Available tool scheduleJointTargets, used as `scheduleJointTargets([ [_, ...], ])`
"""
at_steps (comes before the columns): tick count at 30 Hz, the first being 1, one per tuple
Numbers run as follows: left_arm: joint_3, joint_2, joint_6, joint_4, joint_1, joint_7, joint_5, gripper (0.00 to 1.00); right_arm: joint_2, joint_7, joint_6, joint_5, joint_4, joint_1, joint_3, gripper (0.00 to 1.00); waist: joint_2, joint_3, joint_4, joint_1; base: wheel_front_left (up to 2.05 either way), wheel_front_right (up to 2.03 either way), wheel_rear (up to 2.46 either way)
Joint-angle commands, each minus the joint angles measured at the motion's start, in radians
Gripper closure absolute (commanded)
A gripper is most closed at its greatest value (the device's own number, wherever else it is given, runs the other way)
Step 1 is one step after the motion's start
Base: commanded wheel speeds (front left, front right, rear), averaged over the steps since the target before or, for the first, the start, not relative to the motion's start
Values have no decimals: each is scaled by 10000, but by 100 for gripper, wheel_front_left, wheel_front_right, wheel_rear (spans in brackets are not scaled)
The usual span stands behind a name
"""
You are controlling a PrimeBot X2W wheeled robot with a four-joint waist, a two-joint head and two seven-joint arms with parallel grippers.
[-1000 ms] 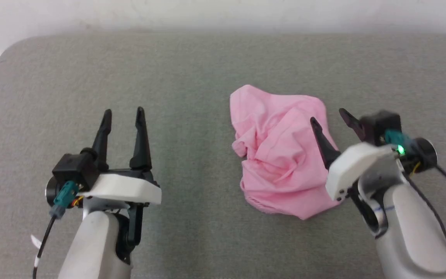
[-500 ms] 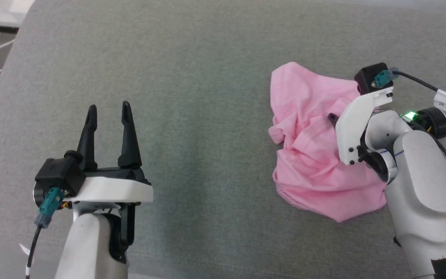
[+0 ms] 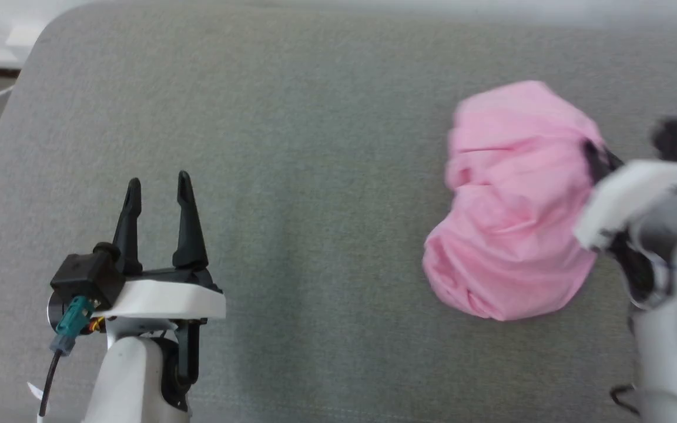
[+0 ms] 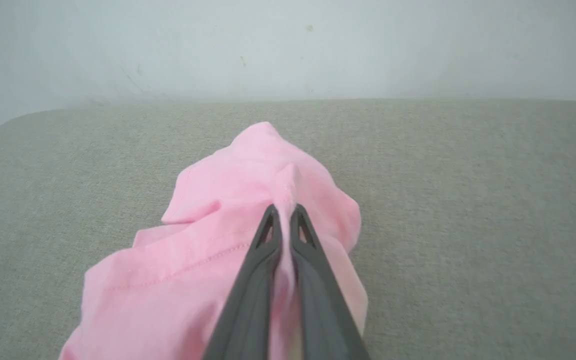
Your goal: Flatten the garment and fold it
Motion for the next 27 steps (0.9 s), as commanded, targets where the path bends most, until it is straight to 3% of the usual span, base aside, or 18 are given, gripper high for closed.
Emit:
scheduleJointTargets([
  [1, 40, -28, -24, 30, 136, -47, 45, 0, 2, -132, -11, 87, -119, 298, -307, 100, 0, -414, -408, 0, 0, 0, 0],
  [6, 28, -29, -102, 102, 285, -47, 120, 0, 41, -300, -11, 170, -263, 1586, -2079, 100, 0, -636, -679, 0, 0, 0, 0],
  [7, 9, -29, -115, 112, 305, -47, 126, 0, 42, -278, -11, 58, -237, 1829, -2291, 18, 0, -653, -702, 0, 0, 0, 0],
  [8, 3, -29, -125, 124, 321, -47, 136, 0, 43, -259, -11, -1, -227, 2042, -2442, 0, 0, -668, -722, 0, 0, 0, 0],
  [13, -8, -29, -182, 227, 370, -47, 154, 0, 45, -915, -11, 60, -732, 2846, -2428, 0, 0, -748, -760, 0, 0, 0, 0],
  [19, -362, -29, -302, 455, 395, -47, 126, 0, 46, -2823, -11, -101, -2142, 3812, -1231, 0, 0, -878, -708, 0, 0, 0, 0],
  [27, -2824, -29, -734, 1656, -714, -21, -98, 0, 46, -4814, -11, -448, -3357, 4576, 550, 0, 0, -593, -1326, 0, 0, 0, 0],
])
